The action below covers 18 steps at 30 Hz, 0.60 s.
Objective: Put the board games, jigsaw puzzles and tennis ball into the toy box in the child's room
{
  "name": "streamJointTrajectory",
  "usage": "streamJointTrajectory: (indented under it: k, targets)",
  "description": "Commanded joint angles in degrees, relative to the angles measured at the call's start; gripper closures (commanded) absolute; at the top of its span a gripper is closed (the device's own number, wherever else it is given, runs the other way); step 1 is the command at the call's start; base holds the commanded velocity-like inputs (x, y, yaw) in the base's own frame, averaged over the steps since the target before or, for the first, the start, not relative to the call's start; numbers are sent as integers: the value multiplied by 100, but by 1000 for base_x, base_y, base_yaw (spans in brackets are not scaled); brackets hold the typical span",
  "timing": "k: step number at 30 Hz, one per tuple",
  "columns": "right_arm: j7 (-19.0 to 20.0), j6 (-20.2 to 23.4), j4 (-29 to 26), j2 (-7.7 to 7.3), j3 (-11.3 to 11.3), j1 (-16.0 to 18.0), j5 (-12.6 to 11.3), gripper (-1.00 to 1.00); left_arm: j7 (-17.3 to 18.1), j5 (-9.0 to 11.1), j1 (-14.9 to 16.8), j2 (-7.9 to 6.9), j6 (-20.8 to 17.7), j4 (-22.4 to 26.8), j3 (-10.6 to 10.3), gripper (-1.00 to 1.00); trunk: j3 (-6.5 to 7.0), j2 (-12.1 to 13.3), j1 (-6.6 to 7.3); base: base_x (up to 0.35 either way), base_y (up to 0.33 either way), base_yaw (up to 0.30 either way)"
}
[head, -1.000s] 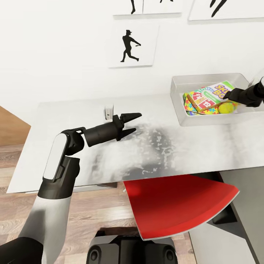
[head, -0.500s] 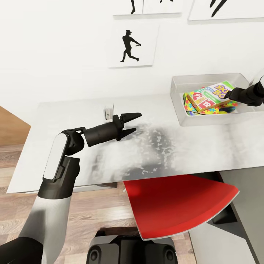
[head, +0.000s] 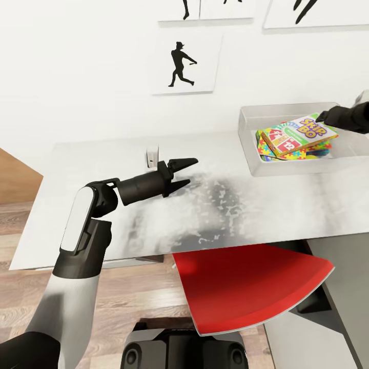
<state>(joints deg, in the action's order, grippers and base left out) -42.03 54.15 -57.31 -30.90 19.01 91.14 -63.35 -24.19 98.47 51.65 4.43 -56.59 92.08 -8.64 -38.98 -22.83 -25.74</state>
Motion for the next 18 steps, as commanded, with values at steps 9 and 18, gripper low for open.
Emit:
streamJointTrajectory:
  k: [9, 18]
  targets:
    - [-47, 494, -1428, -297, -8, -223, -251, -100, -18, 51, -37, -18, -10, 3, 8, -100, -6, -9, -4, 0, 0, 0]
    - [-43, 585, -2139, -433, -23, -684, -745, -100, 34, 49, -73, -49, -5, 3, 28, -100, 48, -9, -4, -35, 0, 0]
